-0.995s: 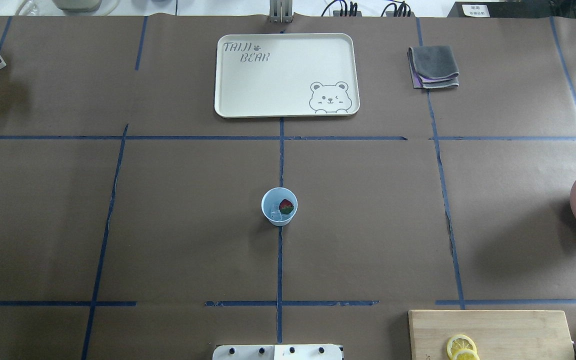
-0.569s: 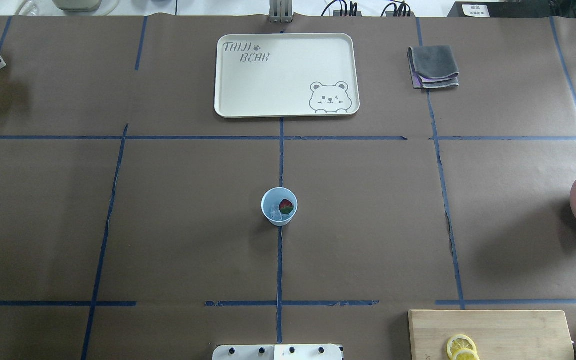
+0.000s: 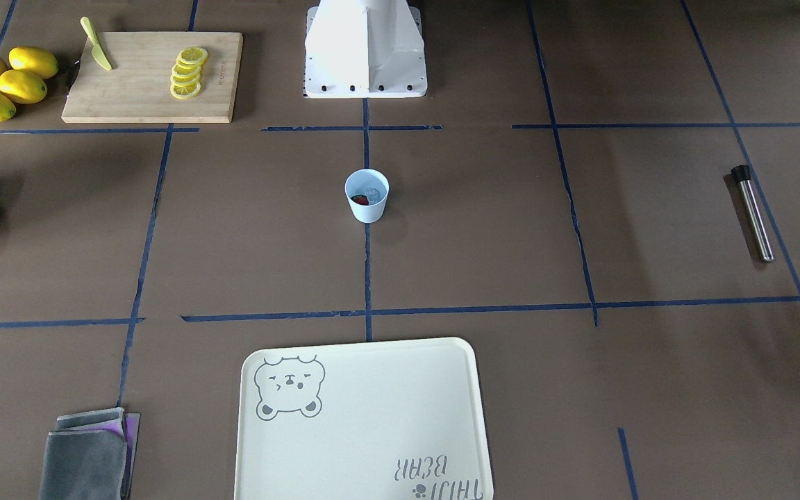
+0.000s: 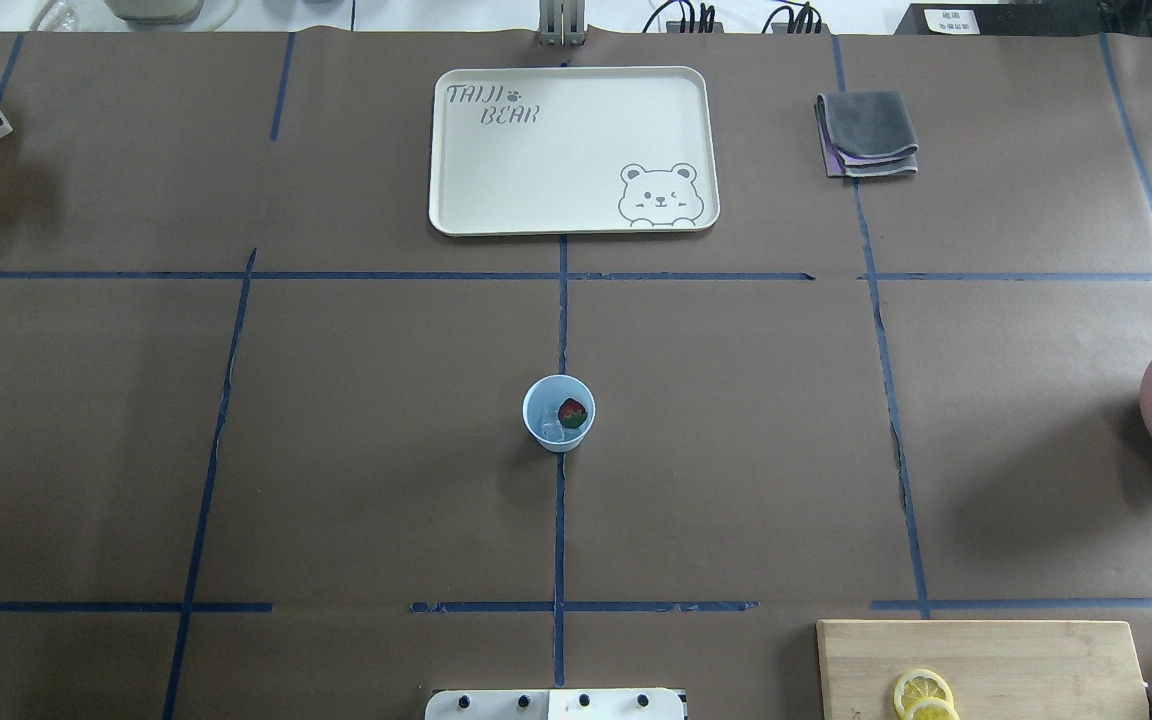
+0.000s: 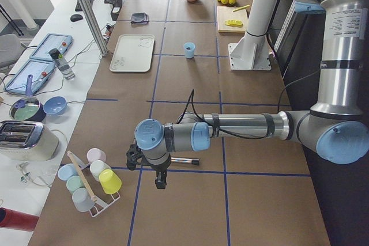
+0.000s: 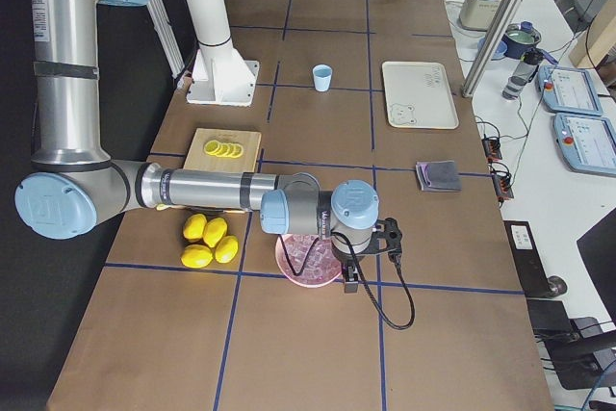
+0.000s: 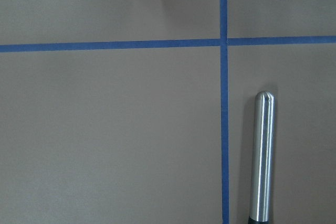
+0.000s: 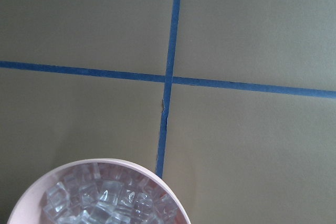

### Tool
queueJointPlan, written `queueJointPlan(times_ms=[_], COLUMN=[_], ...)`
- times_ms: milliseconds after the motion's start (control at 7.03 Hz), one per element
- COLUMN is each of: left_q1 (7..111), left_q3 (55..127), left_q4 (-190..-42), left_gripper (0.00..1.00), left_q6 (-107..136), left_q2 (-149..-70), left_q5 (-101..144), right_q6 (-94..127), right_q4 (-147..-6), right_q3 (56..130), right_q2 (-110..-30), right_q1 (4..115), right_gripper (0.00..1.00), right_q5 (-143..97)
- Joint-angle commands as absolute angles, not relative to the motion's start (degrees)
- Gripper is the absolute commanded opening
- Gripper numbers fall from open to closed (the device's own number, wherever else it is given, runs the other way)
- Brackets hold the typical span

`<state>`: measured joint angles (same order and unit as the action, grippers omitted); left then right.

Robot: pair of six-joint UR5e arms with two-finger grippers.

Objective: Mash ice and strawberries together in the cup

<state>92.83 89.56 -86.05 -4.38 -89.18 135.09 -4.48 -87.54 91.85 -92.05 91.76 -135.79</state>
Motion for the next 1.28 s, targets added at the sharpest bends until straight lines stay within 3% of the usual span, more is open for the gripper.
queueJointPlan(times_ms=[0,1138], left_q1=[92.9,92.9], left_q3=[89.5,89.5], left_q4=[-86.9,-86.9], left_gripper=[1.0,1.0], left_q6=[-2.3,-2.2], left_q2=[-89.1,-89.1], left_q5=[135.1,135.1], right_q6=[-4.4,-1.8], right_q4=[-87.5,-87.5], right_q3=[91.8,92.0], right_q2=[-92.1,-92.3], right_q1=[91.8,91.8], right_gripper=[1.0,1.0], right_q5=[-135.8,-135.9])
